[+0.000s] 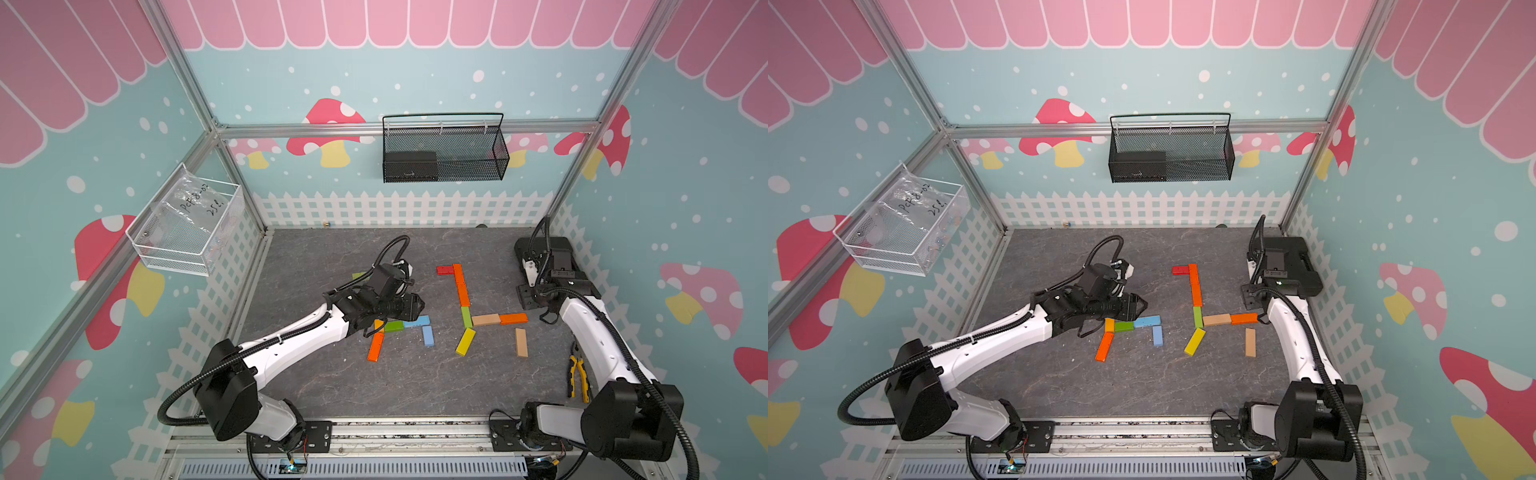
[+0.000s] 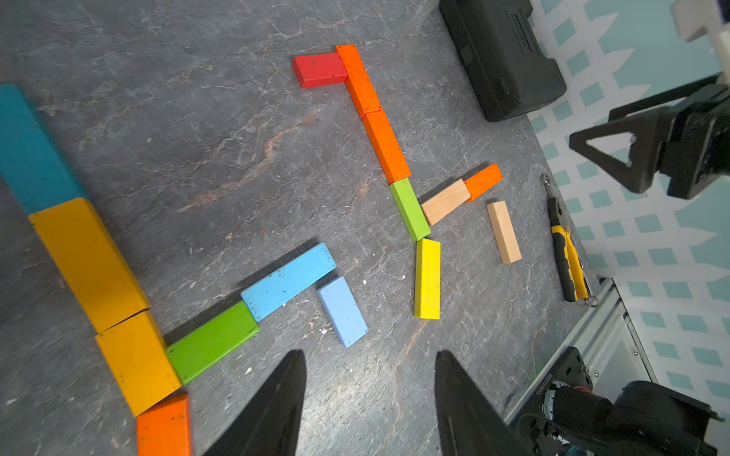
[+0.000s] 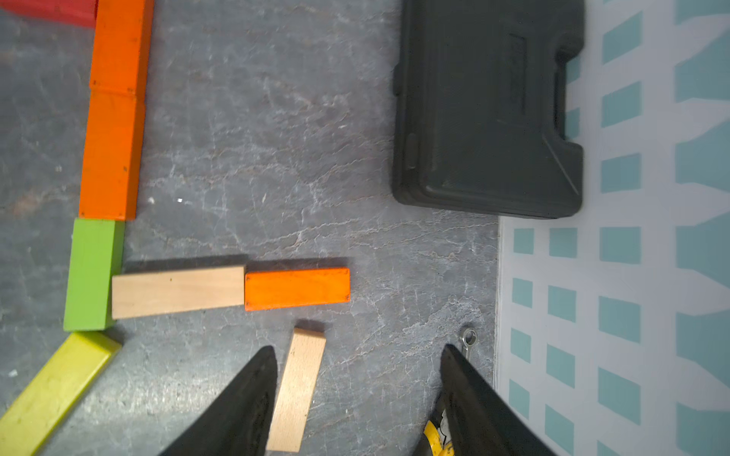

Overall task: Assemble a giraffe with building blocks
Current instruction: Pick up the building block from the center of the board.

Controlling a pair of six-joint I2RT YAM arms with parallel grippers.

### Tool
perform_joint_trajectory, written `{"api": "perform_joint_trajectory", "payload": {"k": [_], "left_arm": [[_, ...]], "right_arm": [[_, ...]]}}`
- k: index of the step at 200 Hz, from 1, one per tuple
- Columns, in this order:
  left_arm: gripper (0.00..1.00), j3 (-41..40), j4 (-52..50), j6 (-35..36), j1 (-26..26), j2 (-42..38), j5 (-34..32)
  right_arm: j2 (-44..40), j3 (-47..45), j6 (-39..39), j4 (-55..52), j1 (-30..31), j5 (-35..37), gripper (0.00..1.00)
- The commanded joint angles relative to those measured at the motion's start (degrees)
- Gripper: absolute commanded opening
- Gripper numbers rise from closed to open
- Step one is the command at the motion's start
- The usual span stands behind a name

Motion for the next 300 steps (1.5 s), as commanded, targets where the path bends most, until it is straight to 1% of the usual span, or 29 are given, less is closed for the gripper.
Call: {"api": "perform_joint_trajectory", "payload": {"k": [1, 16, 38, 63, 99, 122, 142, 182, 219, 226, 239, 245, 271, 286, 300], "left_arm": [[0.55, -1.78, 1.71, 1.62, 1.54, -2.82, 1.36], [0.56, -2.39, 1.54, 2.19, 1.8, -3.81, 1.32], [0.56, -2.84, 1.32, 2.73, 1.82, -4.66, 1.76], [0.56, -3.45, 1.53, 3.17, 1.82, -5.62, 1.98], [0.56, -4.71, 1.69, 3.52, 1.8, -7.85, 1.67], [0.56, -5.58, 1.72, 3.7, 1.82, -8.95, 1.5], [0.56, -6.38, 1.53, 3.78, 1.82, -9.96, 1.21], [0.56, -6.7, 1.0, 4.36, 1.82, -11.27, 0.45], [0.56, -7.14, 1.1, 4.57, 1.82, -12.22, -0.14], [0.56, -7.23, 1.1, 4.64, 1.82, -12.53, -0.26], [0.56, -7.45, 1.1, 4.66, 1.82, -13.0, -0.51], [0.56, -7.57, 1.18, 4.62, 1.8, -13.29, -0.59], [0.56, -8.26, 1.62, 4.66, 1.82, -14.2, -0.75], [0.56, -8.53, 1.96, 4.61, 1.82, -14.51, -0.58], [0.56, -8.72, 2.47, 4.45, 1.82, -14.6, -0.32]], "right_arm": [[0.8, -3.69, -6.71, -4.69, 0.21, -3.38, 0.73], [0.52, -6.72, -8.24, -5.16, 0.24, -5.22, 0.77], [0.51, -10.29, -10.71, -5.53, 0.25, -6.28, 0.8], [1.63, -13.47, -13.03, -4.52, 0.25, -6.64, 0.8], [6.28, -13.16, -13.94, -2.44, -0.01, -4.62, 0.8], [9.77, -11.57, -14.23, -2.19, -0.89, -5.24, 0.79], [10.78, -11.47, -14.9, -1.53, -2.92, -6.0, 0.77], [14.18, -10.43, -15.52, -1.05, -4.98, -7.31, 0.74], [15.34, -10.85, -17.0, -1.18, -5.57, -7.27, 0.68], [15.24, -11.16, -17.3, -1.03, -5.7, -7.05, 0.64], [14.82, -11.89, -18.09, -0.56, -5.84, -6.27, 0.49], [14.56, -12.3, -18.39, -0.22, -5.82, -5.95, 0.44], [13.71, -13.6, -19.33, 0.71, -5.99, -5.4, 0.34], [12.71, -14.3, -20.55, 0.8, -6.07, -4.42, 0.33], [11.48, -14.75, -22.45, 0.72, -6.53, -3.74, 0.3]]}}
